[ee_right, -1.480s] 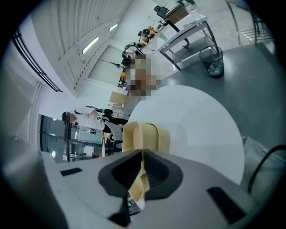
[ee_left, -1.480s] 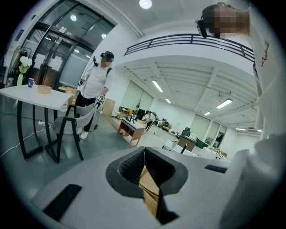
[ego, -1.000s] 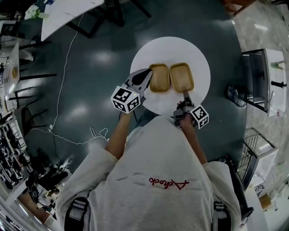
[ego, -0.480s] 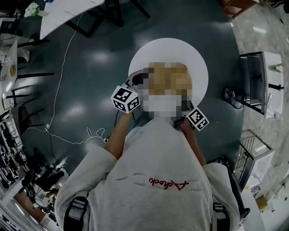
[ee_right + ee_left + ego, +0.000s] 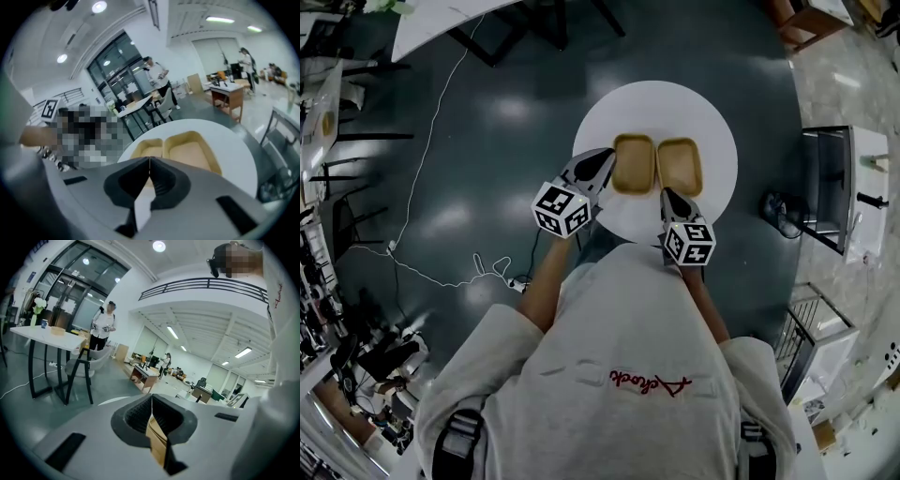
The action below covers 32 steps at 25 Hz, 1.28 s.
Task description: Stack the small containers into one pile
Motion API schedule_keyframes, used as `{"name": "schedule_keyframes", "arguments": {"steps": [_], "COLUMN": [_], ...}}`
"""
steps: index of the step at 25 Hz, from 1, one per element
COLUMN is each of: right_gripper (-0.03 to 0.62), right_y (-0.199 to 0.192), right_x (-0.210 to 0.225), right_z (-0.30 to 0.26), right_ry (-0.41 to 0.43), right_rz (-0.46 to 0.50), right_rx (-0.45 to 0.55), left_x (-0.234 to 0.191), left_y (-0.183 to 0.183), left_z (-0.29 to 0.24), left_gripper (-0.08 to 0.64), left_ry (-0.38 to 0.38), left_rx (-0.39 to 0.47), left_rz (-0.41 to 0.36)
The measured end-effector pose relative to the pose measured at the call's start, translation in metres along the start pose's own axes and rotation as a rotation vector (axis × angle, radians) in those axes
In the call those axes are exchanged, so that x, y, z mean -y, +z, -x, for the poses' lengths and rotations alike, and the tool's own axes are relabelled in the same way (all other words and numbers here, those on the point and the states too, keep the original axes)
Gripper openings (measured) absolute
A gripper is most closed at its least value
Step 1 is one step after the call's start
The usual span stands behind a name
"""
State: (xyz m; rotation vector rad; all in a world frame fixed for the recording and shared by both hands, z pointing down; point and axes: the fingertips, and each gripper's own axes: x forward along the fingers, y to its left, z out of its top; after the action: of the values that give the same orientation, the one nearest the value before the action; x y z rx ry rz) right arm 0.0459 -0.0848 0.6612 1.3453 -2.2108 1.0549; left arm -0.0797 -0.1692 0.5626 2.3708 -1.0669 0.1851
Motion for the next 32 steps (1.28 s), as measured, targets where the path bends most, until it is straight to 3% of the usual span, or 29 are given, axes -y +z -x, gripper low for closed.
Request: {"name": "schedule_keyframes", "arguments": {"steps": [3,5,17,21,25,32], "right_gripper": [0.022,0.023,0.023,0.023,0.023,0.023], "right_y": [-0.004,-0.007,-0.015,-0.015,-0.019,-0.025], "right_x": [-0.019,-0.027,-0.04,-0.036,-0.029,-0.016], "right_z": [-0.01,-0.014,-0.016,-0.016,-0.012,-0.006], "right_ry": [0.043,0.068,0.122,0.119,0.106,0.087], "right_rz": [0.176,0.212,0.266,0.27,0.258,0.24], "right_rx": [-0.061,-0.082,-0.136,-0.143,-0.148,-0.16], "left_x": [-0.006,-0.009,-0.032,-0.041,-0.051,-0.066], "left_y": [-0.002,-0.005,-0.073,-0.101,-0.127,-0.162], "left_z": [0.008,0.014,0.036,0.028,0.015,0.002], "left_gripper": [0.012,0.011,0.014,0.019,0.095,0.095], "left_ry": [0.024,0.042,0.163,0.174,0.17,0.199], "left_rx": [0.013,0.016,-0.076,-0.145,-0.214,-0.355], "left_rz": [0.015,0.024,0.122,0.158,0.201,0.216]}}
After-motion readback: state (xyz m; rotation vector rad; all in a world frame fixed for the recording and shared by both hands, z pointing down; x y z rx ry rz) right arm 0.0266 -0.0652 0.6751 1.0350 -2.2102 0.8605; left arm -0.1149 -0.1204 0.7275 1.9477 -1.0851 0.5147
